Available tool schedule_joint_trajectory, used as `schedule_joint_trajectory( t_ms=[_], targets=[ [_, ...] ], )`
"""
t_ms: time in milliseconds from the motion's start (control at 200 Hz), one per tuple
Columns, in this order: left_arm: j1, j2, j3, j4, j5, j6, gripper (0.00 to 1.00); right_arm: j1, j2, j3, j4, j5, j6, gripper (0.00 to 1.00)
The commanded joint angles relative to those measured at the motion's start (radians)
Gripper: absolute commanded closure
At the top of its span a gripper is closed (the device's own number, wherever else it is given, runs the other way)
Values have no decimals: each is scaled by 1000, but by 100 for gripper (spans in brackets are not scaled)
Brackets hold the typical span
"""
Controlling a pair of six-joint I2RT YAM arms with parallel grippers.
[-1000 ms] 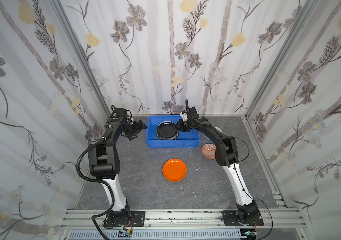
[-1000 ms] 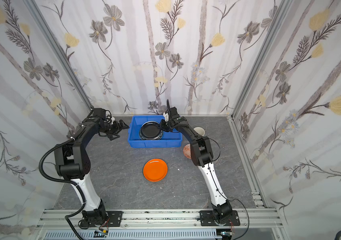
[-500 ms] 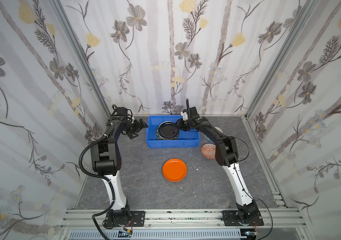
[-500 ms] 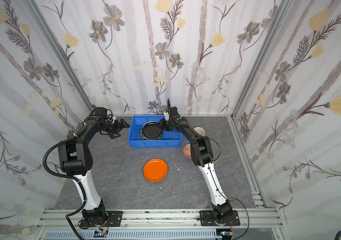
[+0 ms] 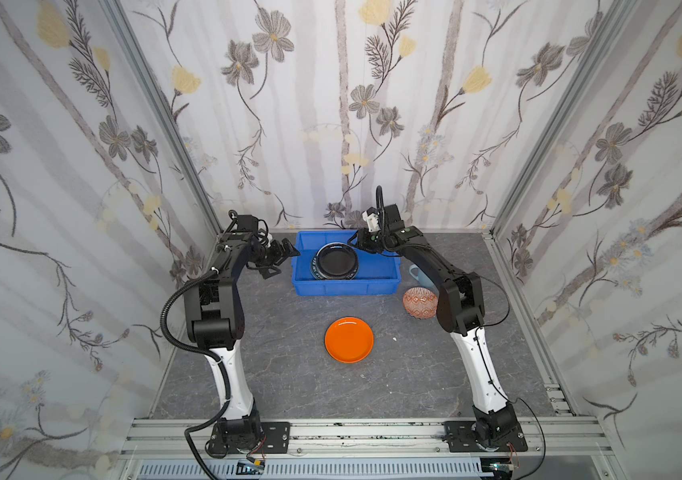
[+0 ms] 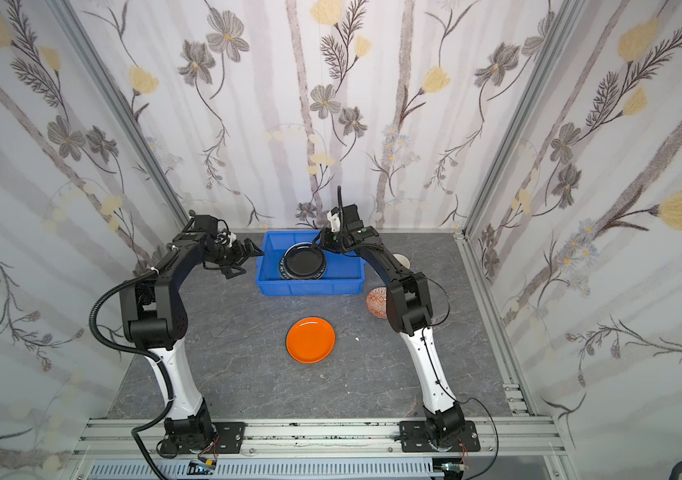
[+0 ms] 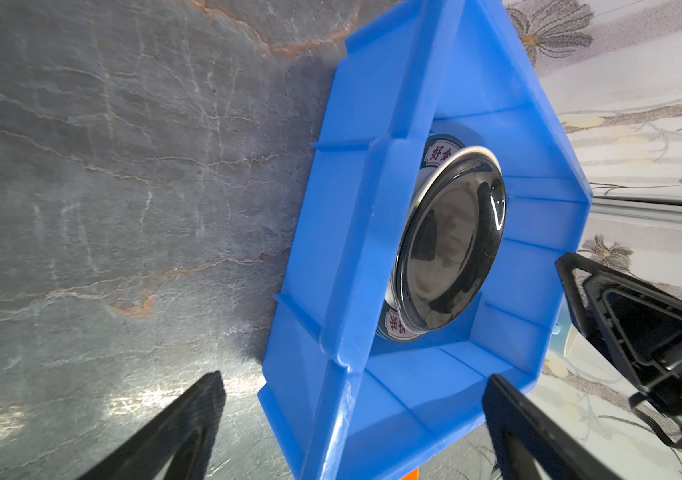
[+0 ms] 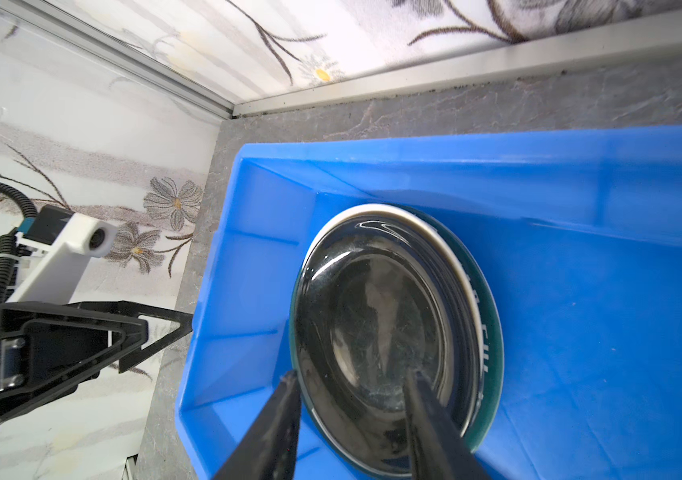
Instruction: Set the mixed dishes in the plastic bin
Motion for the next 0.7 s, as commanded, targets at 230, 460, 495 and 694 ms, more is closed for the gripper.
schedule_joint_trajectory(
  t_ms=[230, 460, 495, 694],
  targets=[
    [-67, -112, -56, -69, -91, 88, 4, 4, -258, -236, -90, 95, -131, 60],
    [-174, -316, -315, -42, -174, 59, 9, 53, -577, -690, 8, 116, -148, 63],
    [-195, -359, -362, -37, -188, 46, 10, 65, -627, -764, 29, 115, -143, 63],
    [-341, -596, -649, 1, -264, -52, 14, 175, -872, -1152, 132, 136, -87, 63]
  ],
)
